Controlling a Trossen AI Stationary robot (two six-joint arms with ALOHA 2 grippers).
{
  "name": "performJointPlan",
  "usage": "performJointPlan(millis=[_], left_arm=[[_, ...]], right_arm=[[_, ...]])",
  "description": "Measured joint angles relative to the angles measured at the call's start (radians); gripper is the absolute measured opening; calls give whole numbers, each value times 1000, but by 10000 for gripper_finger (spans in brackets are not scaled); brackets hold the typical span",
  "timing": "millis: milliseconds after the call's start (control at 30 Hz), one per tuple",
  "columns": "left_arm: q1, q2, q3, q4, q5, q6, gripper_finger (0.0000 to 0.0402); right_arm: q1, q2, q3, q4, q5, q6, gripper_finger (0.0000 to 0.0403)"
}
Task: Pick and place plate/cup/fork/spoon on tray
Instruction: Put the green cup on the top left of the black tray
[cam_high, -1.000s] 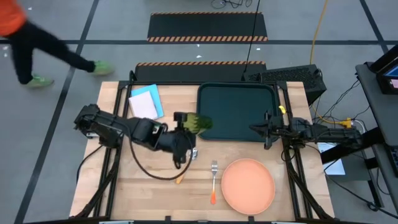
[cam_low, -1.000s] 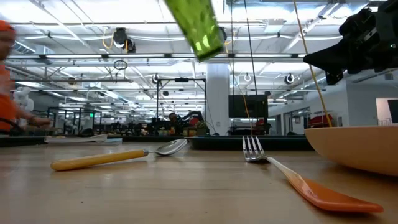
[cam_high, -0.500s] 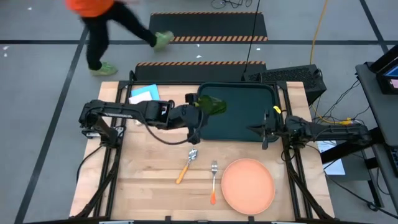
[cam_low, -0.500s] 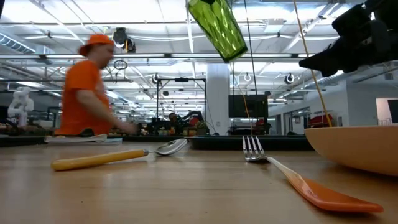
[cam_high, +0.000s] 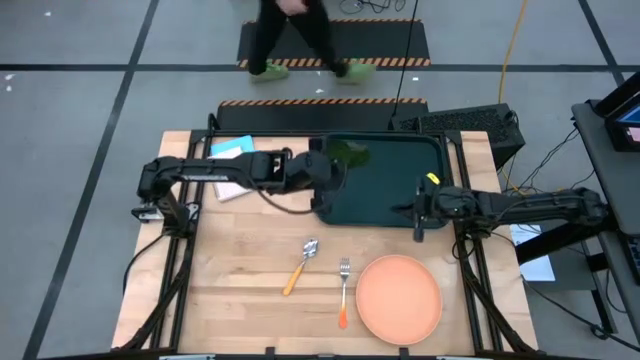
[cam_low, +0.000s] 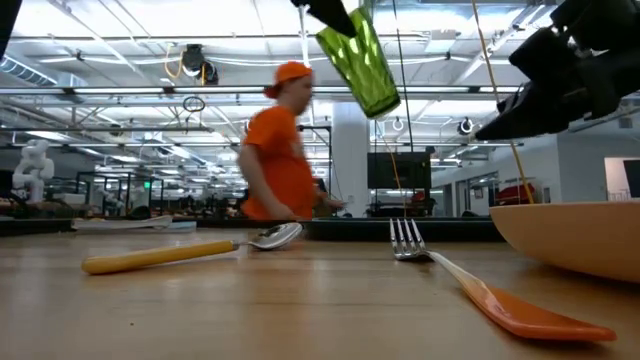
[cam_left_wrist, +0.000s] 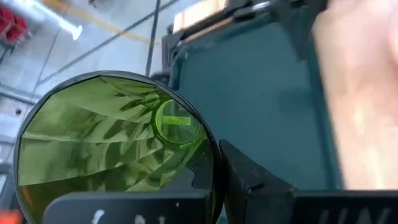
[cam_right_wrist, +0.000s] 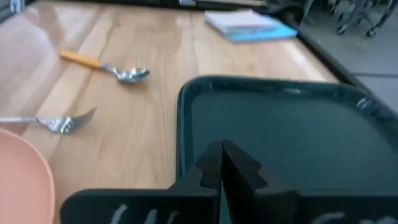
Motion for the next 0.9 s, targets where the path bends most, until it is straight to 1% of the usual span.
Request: performJointPlan(millis=[133,333,467,600,767,900], left_arm=[[53,-2,3,95,31,60,10],[156,25,100,77,140,114,10],[232,99,209,15,203,117,10],[296,200,300,-64,283,107,10],[333,308,342,-121,305,104,10],[353,355,345,-138,310,66,10]], right_arm=[[0,34,0,18,1,0,0],[0,49,1,20,2,-8,0],[0,54,1,27,3,-21,0],[0,60,1,18,3,-25,0],[0,65,1,8,3,-25,0],[0,65,1,3,3,-2,0]])
